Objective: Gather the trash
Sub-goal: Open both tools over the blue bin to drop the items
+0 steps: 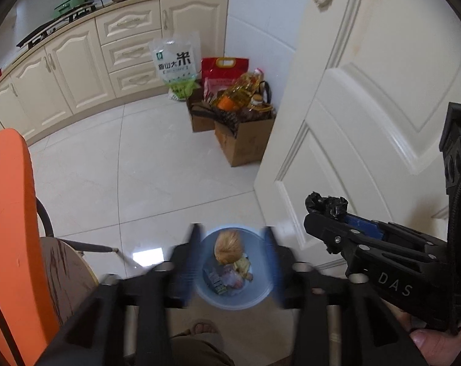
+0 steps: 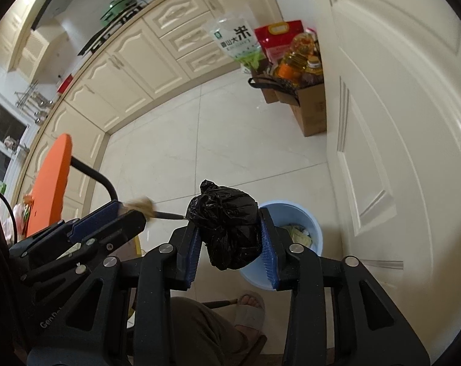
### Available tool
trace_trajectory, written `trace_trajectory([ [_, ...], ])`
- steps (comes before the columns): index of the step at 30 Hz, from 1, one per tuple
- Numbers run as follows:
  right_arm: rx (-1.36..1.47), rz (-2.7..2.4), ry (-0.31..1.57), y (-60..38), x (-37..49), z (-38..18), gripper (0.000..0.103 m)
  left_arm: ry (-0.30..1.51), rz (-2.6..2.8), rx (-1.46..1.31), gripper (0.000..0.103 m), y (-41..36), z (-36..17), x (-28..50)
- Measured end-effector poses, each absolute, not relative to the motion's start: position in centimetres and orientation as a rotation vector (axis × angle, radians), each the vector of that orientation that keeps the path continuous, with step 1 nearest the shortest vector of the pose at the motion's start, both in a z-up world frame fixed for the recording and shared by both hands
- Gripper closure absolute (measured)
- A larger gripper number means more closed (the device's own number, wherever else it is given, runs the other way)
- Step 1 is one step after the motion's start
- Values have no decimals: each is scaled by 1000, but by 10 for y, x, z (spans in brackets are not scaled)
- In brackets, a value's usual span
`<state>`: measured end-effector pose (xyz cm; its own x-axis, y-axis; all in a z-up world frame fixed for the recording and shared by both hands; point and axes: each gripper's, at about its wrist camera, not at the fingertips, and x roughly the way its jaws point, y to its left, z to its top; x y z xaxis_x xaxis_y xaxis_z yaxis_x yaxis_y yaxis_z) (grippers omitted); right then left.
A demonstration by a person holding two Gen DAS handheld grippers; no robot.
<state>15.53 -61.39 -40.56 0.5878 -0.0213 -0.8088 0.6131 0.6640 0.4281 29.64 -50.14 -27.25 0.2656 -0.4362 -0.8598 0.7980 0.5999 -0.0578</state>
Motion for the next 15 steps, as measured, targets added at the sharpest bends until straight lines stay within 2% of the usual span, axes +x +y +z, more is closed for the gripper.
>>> trace_trajectory([
  [1, 781, -424, 873, -616, 155, -408, 65, 981, -854, 434, 41, -506, -272, 295],
  [3, 807, -432, 868, -621, 152, -412, 58, 977, -839, 440, 33, -522, -276, 295],
  [5, 830, -445, 860, -626, 148, -415, 43, 972, -816, 443, 18, -527, -277, 296],
  [6, 835, -453, 856, -627, 145, -416, 39, 966, -811, 444, 16, -525, -277, 295],
  [8, 848, -469, 846, -630, 139, -416, 22, 952, -809, 442, 12, -526, -277, 291],
  [11, 853, -505, 834, -632, 133, -412, 5, 923, -808, 443, 7, -518, -273, 279],
  [13, 856, -517, 831, -633, 130, -409, 0, 900, -811, 444, 3, -515, -270, 271],
  [15, 851, -526, 833, -632, 129, -404, 0, 878, -821, 433, 1, -508, -265, 261],
])
